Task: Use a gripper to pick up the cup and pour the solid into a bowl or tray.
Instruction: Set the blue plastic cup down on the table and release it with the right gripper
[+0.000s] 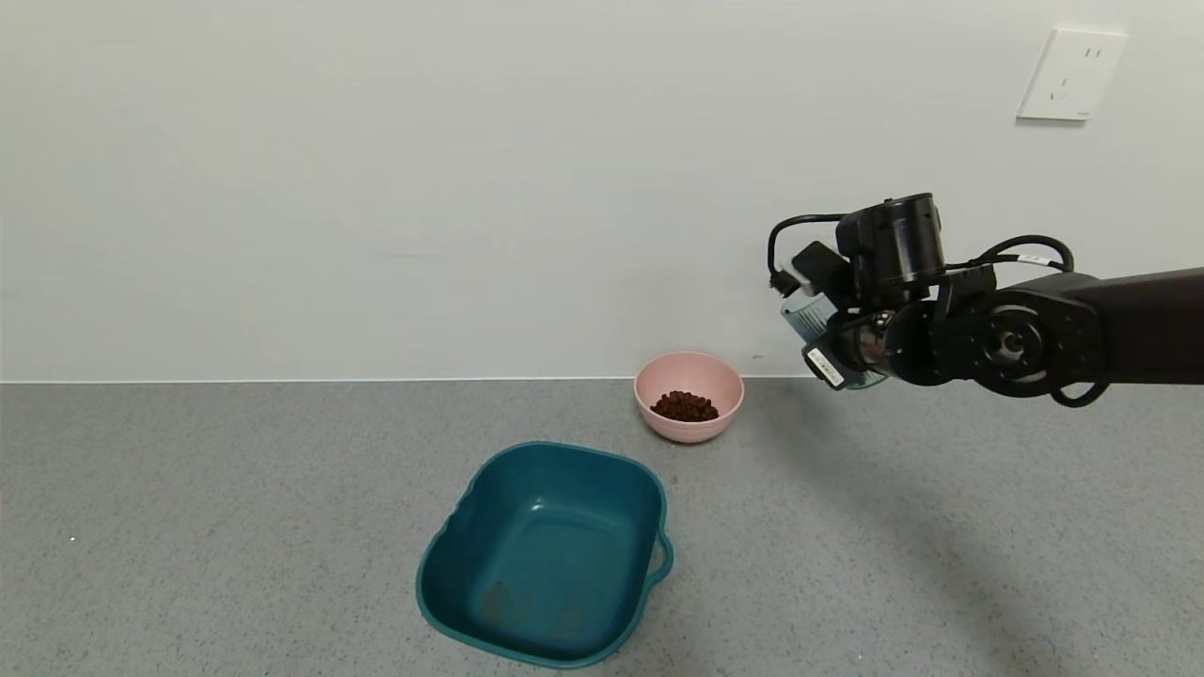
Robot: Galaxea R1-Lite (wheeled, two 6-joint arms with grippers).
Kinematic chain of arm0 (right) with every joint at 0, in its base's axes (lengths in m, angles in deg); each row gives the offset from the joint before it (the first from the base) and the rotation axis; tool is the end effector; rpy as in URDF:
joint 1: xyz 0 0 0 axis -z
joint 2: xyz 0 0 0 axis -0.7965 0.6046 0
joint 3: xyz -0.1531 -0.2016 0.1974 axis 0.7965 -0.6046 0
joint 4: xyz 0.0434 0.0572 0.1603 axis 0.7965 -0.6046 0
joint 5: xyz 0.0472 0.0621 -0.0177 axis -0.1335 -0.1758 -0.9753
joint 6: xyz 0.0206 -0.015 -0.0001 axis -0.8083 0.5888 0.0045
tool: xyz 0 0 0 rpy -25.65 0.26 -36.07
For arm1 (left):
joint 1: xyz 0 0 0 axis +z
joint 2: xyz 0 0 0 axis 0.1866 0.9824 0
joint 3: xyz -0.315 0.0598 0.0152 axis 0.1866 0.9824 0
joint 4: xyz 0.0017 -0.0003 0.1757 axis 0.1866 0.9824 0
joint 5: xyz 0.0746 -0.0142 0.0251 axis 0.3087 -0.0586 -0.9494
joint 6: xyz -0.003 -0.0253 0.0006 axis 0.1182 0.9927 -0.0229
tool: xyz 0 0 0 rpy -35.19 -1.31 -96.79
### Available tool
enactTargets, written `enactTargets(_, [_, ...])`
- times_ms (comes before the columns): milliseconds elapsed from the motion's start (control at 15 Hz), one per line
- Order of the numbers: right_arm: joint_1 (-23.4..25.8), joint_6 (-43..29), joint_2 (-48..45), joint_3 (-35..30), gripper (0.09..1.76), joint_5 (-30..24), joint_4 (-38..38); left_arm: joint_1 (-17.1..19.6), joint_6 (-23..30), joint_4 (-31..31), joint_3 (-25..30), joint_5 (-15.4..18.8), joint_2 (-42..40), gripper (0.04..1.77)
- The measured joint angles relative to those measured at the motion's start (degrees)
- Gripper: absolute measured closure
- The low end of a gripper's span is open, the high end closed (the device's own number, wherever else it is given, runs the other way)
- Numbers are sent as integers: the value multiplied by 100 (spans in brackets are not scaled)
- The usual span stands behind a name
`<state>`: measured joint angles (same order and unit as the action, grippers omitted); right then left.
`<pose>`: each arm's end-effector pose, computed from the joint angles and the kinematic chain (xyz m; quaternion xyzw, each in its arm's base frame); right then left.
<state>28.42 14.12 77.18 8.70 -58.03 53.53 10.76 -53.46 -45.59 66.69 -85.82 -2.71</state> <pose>0.3715 0.1540 0.2353 -0.3343 0.2191 -0.0034 0.9167 -0.0569 0.0000 0.0754 0.0000 0.0007 0.0000 1.0000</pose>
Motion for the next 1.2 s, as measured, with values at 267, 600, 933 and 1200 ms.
enactTargets(267, [226, -1343, -177, -156, 46, -433, -158, 0, 0, 0, 0, 0, 0, 5])
enactTargets(600, [327, -2419, -466, -1067, 46, -824, 466, 0, 0, -2, 0, 0, 0, 5])
enactTargets(933, [418, -2545, -642, -2553, 46, -894, 3027, 0, 0, 0, 0, 0, 0, 5])
enactTargets(1200, [613, -2589, -505, -3163, 46, -891, 4344, 0, 0, -2, 0, 0, 0, 5])
